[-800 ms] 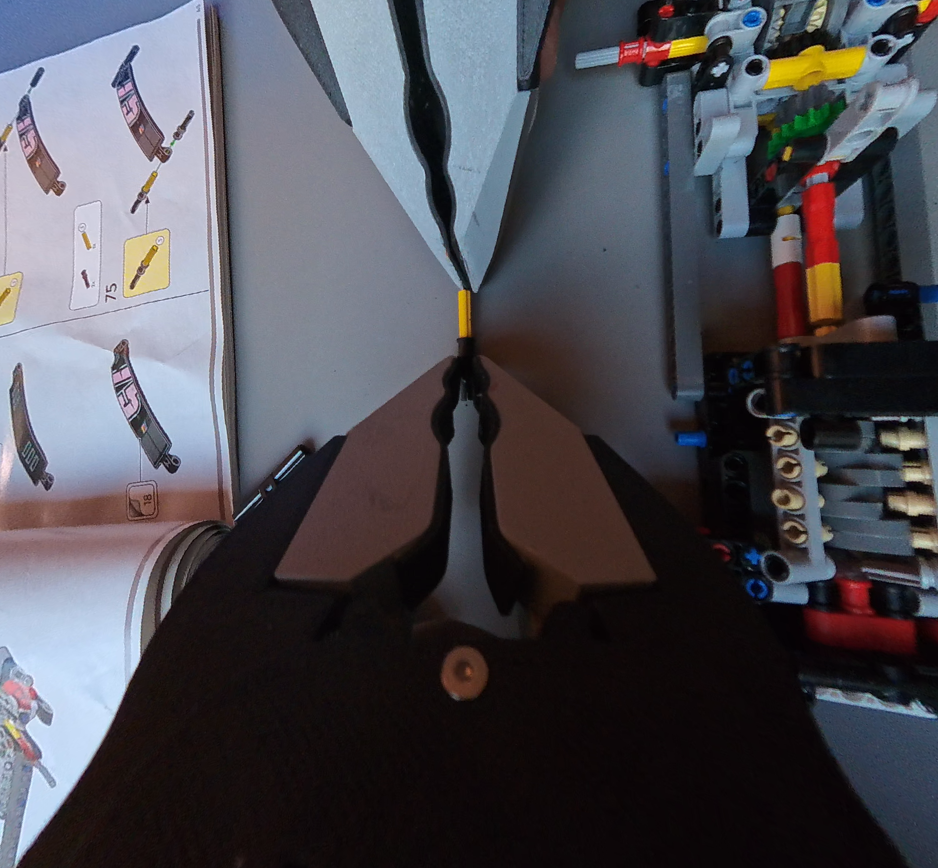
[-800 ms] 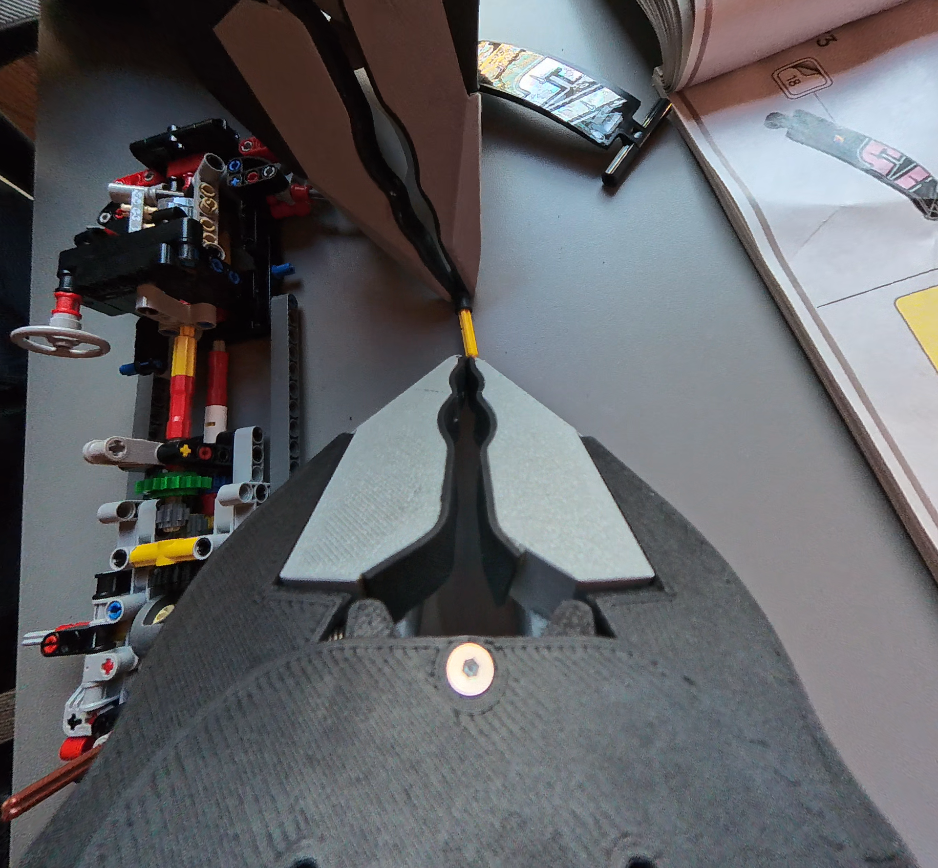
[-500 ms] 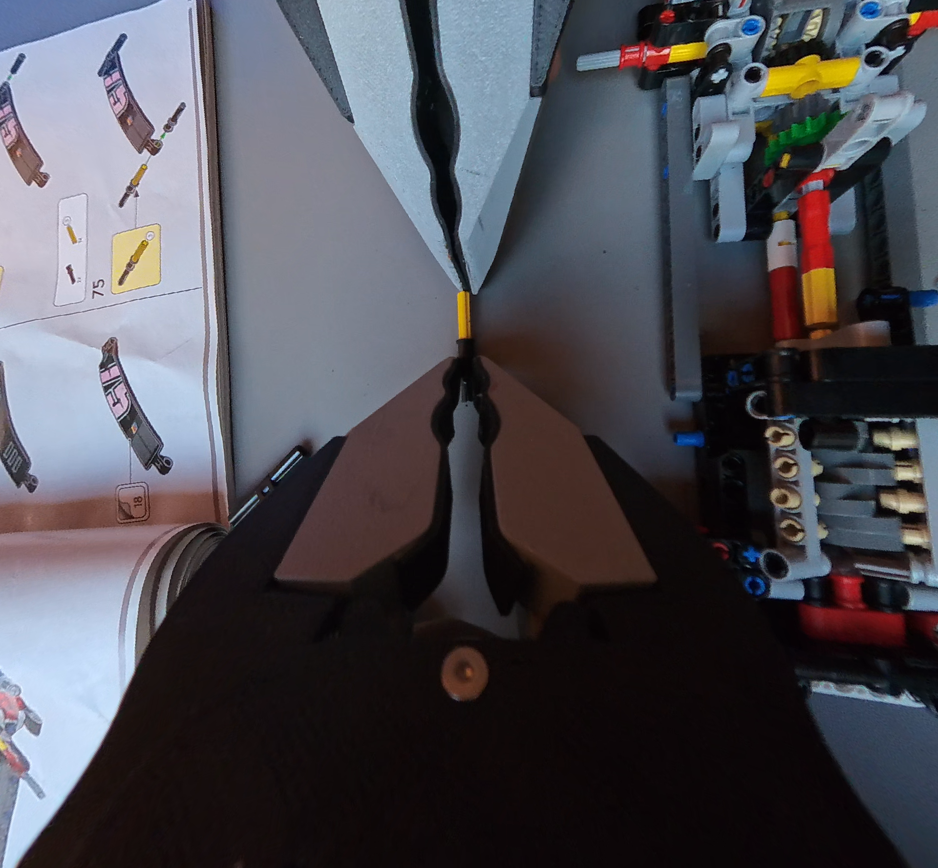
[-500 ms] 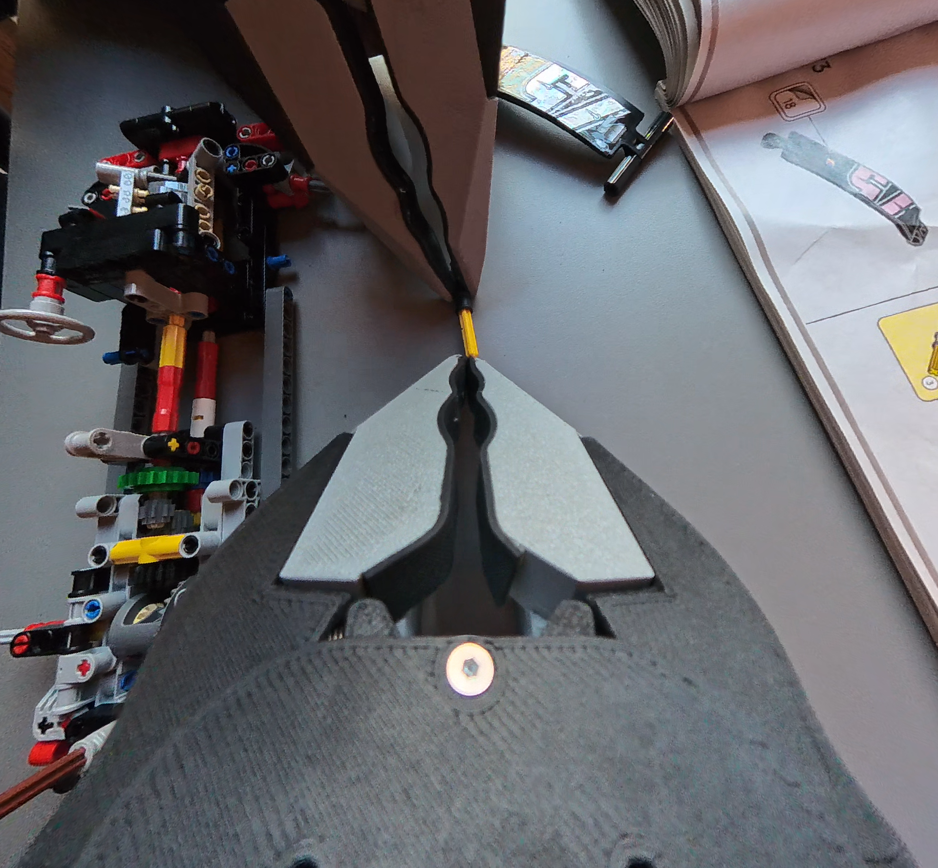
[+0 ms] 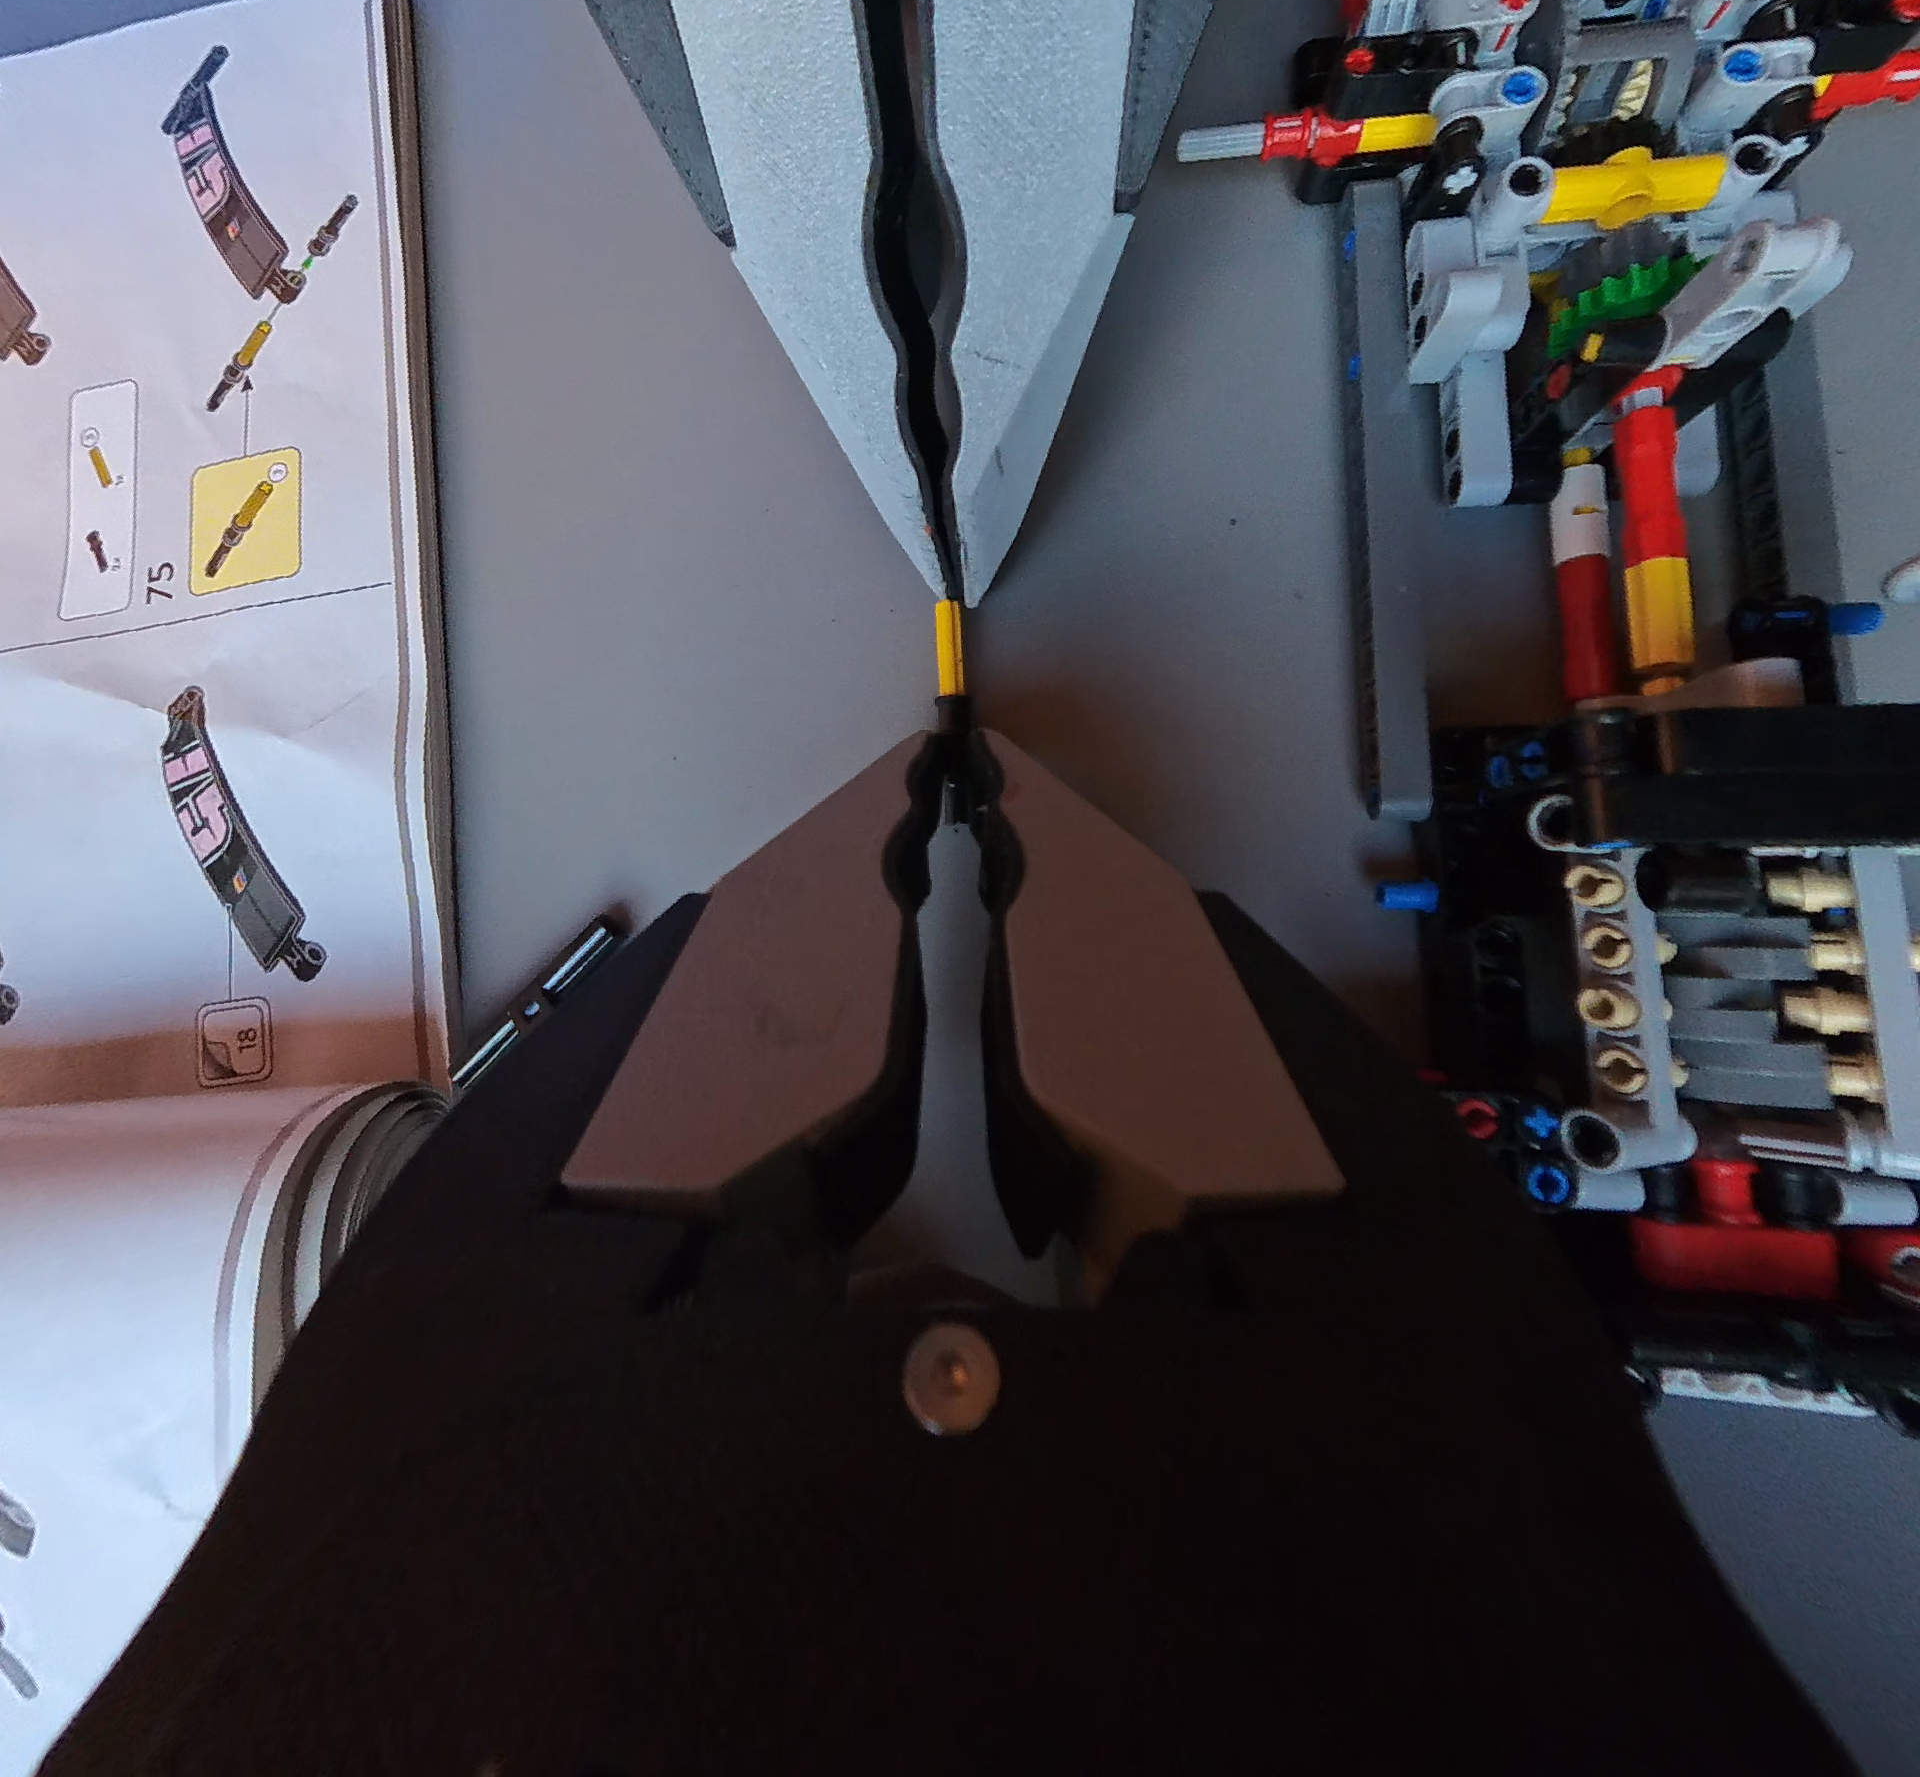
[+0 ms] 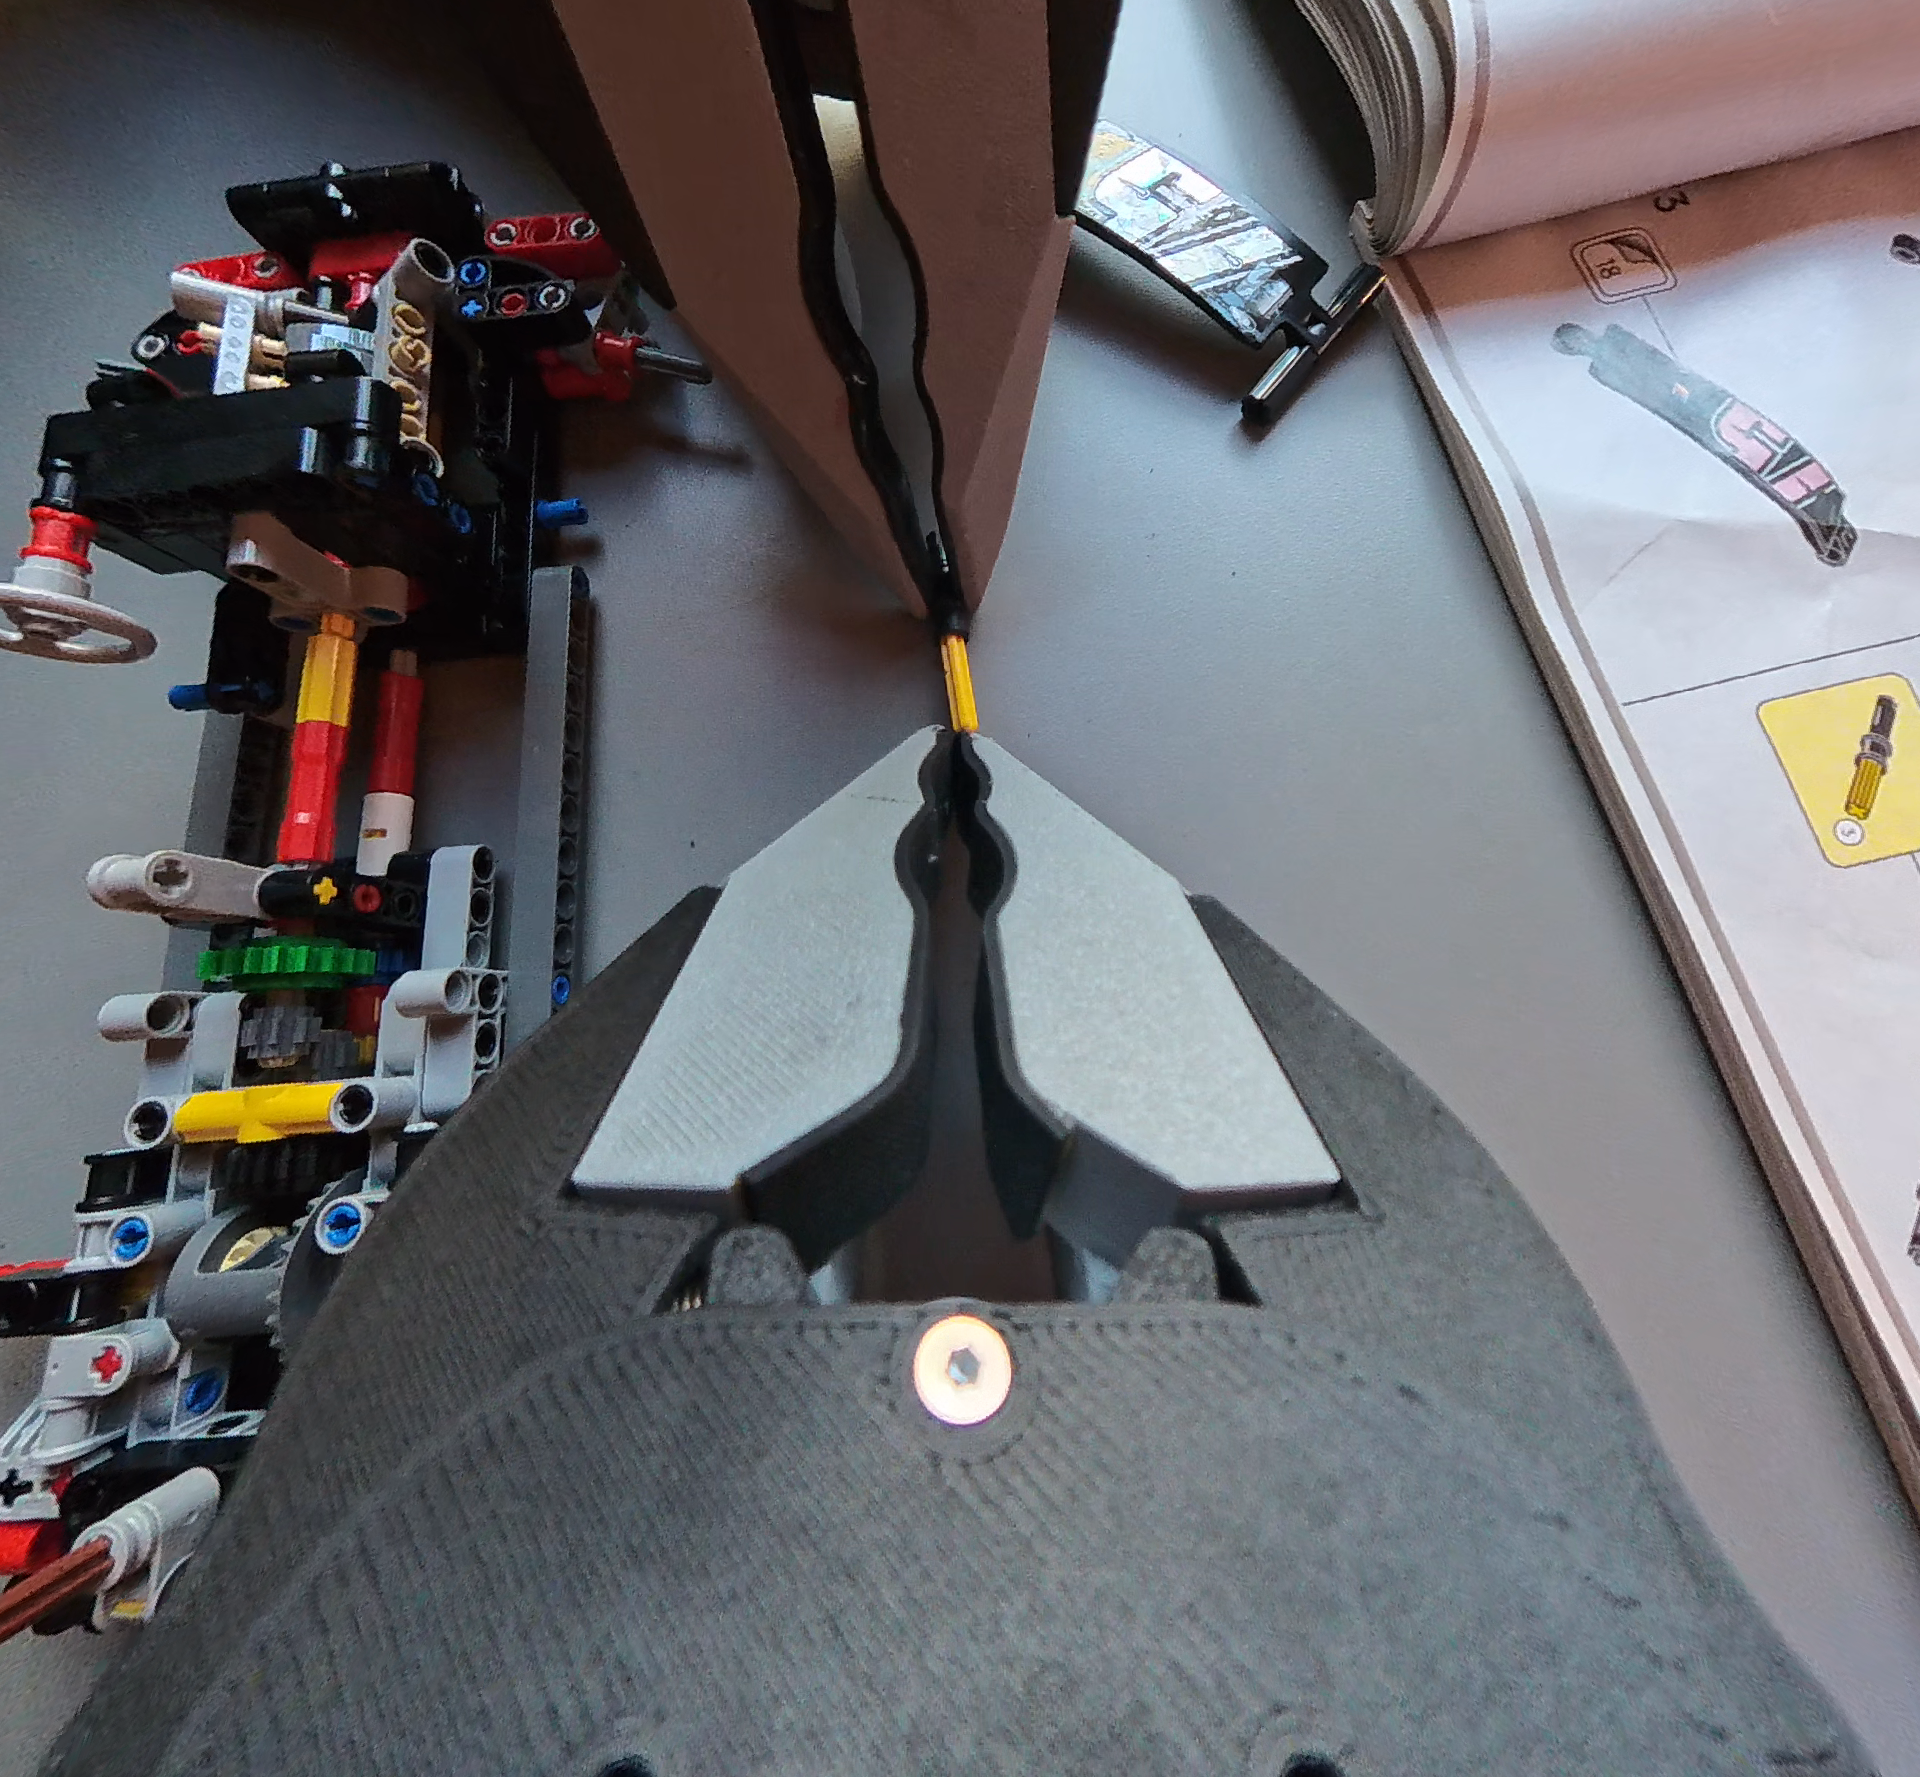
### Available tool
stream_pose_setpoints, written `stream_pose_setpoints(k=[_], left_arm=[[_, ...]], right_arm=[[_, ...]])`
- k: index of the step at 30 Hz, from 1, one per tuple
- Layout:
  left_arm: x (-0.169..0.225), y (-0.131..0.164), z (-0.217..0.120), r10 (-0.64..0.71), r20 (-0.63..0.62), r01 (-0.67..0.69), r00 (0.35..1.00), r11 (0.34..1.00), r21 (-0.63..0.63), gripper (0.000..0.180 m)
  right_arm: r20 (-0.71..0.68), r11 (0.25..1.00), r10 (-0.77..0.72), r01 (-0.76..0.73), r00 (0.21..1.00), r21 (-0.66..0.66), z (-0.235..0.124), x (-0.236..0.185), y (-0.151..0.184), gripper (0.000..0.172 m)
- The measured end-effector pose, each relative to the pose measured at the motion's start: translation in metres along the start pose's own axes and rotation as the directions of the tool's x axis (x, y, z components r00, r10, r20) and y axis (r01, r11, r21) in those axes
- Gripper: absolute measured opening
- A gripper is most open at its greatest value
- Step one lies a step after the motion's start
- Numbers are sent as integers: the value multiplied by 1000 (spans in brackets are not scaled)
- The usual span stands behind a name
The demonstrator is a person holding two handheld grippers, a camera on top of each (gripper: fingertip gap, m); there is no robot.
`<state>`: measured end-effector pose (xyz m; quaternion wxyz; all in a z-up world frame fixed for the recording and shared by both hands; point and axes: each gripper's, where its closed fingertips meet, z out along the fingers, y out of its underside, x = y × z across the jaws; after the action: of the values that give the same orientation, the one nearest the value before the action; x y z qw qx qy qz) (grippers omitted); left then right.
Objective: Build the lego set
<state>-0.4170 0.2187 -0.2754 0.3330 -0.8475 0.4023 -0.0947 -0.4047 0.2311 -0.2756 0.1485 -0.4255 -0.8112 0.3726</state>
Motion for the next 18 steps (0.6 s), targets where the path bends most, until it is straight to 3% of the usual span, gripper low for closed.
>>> stream_pose_setpoints(k=[18], left_arm=[[-2, 0, 0, -15, 0, 15, 1000, 1000, 4, 2]], right_arm=[[-19, 999, -32, 32, 999, -3, 3, 0, -2, 0]])
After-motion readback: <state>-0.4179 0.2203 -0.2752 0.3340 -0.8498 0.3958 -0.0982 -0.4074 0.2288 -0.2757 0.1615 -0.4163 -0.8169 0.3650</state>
